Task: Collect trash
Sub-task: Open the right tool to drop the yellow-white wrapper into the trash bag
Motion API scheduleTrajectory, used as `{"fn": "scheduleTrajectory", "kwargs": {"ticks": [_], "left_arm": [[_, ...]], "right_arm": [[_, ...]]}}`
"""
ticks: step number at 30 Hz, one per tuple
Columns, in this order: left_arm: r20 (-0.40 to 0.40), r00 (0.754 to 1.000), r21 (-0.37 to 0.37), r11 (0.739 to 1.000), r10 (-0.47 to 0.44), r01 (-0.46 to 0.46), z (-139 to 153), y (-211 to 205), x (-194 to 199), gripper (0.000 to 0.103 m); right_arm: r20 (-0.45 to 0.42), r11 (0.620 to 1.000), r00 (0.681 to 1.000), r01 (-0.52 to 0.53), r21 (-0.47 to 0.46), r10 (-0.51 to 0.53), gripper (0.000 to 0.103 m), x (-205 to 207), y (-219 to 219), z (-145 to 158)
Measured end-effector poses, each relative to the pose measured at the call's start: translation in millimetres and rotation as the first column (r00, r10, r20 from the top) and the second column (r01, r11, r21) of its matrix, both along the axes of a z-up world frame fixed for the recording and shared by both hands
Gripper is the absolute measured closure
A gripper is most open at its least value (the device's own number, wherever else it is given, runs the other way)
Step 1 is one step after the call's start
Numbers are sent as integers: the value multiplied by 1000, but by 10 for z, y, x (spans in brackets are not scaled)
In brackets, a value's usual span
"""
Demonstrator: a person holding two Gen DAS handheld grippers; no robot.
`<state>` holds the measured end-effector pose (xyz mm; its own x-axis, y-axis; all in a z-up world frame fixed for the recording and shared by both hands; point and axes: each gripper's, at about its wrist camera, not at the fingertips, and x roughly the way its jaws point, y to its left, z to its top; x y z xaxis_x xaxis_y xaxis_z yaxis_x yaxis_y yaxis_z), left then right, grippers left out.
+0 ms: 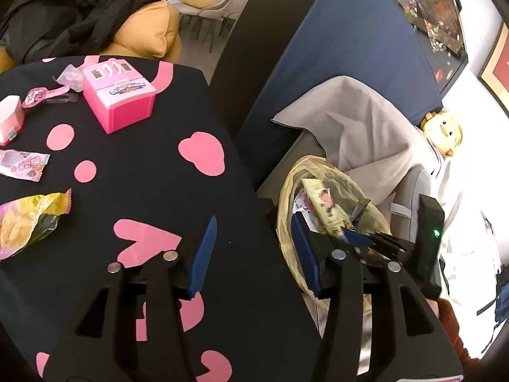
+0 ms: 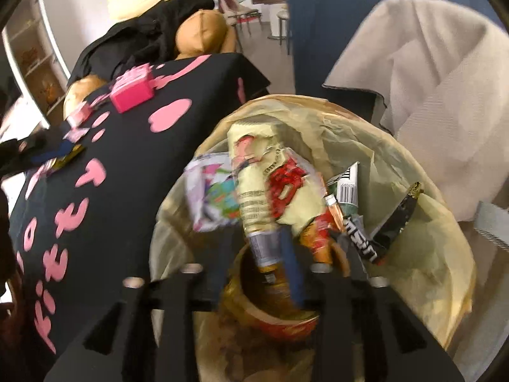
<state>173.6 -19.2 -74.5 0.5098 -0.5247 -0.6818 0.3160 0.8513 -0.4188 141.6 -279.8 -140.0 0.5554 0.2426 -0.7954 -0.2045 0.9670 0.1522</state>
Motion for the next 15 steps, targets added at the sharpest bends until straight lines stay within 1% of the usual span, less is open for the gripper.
{"fn": "scheduleTrajectory", "kwargs": {"ticks": [1, 2, 5, 11, 15], "left_arm": [[1, 1000, -1, 1000, 2, -2, -2, 12, -3, 54], [2, 1000, -3, 1000, 5, -5, 0, 33, -10, 53], [3, 1000, -3, 1000, 11, -11, 6, 77, -29, 53], [14, 999, -6, 999, 40, -40, 55, 240, -84, 53], [37, 998, -11, 998, 58, -58, 108, 369, -129, 53]], "right_arm": [[4, 1000, 1000, -2, -4, 2, 50, -26, 4, 26], [11, 1000, 1000, -2, -8, 2, 49, -61, 5, 60], [39, 1000, 999, 14, -22, -13, 49, -140, -17, 180], [71, 1000, 997, 25, -4, -24, 48, -218, -57, 406], [95, 1000, 995, 3, -9, -2, 48, -251, 35, 579]]}}
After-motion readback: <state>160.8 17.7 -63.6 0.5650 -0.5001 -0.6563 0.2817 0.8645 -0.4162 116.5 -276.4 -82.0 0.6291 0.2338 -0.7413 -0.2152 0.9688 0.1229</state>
